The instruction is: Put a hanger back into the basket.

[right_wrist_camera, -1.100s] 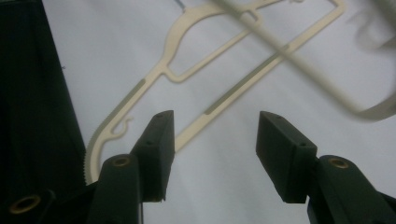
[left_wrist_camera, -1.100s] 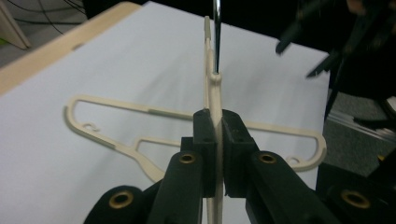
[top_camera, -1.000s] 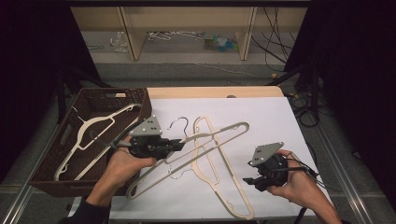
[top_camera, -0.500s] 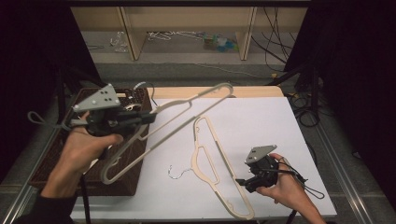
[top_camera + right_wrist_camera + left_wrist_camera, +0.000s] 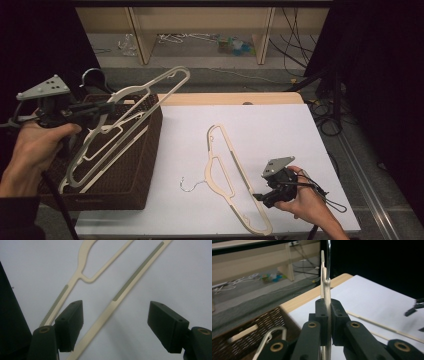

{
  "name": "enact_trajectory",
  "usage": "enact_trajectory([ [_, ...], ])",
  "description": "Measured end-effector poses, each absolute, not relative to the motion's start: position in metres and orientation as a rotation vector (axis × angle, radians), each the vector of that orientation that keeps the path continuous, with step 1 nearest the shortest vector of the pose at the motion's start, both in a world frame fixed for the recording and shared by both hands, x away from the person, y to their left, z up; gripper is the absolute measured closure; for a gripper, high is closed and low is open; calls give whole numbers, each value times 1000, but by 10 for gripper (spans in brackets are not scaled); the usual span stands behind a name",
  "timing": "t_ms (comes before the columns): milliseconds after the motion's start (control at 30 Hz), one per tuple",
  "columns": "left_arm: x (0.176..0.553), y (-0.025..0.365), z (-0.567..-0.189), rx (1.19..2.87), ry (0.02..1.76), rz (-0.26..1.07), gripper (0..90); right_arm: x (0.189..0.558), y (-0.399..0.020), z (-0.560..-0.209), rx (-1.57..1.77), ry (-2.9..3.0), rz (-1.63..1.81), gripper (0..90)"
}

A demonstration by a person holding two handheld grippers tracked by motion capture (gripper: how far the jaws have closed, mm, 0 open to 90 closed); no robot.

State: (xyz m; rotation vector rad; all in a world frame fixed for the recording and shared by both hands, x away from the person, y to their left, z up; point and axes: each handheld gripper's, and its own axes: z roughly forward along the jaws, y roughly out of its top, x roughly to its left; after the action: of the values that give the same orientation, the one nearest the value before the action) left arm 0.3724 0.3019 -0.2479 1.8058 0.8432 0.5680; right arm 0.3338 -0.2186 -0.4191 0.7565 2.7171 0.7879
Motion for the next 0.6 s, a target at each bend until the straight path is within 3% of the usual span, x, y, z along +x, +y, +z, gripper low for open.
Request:
enact_trajectory([
  [600, 381, 353, -272, 1781, 1006, 606, 856, 334, -218, -420, 754, 2735, 770, 299],
])
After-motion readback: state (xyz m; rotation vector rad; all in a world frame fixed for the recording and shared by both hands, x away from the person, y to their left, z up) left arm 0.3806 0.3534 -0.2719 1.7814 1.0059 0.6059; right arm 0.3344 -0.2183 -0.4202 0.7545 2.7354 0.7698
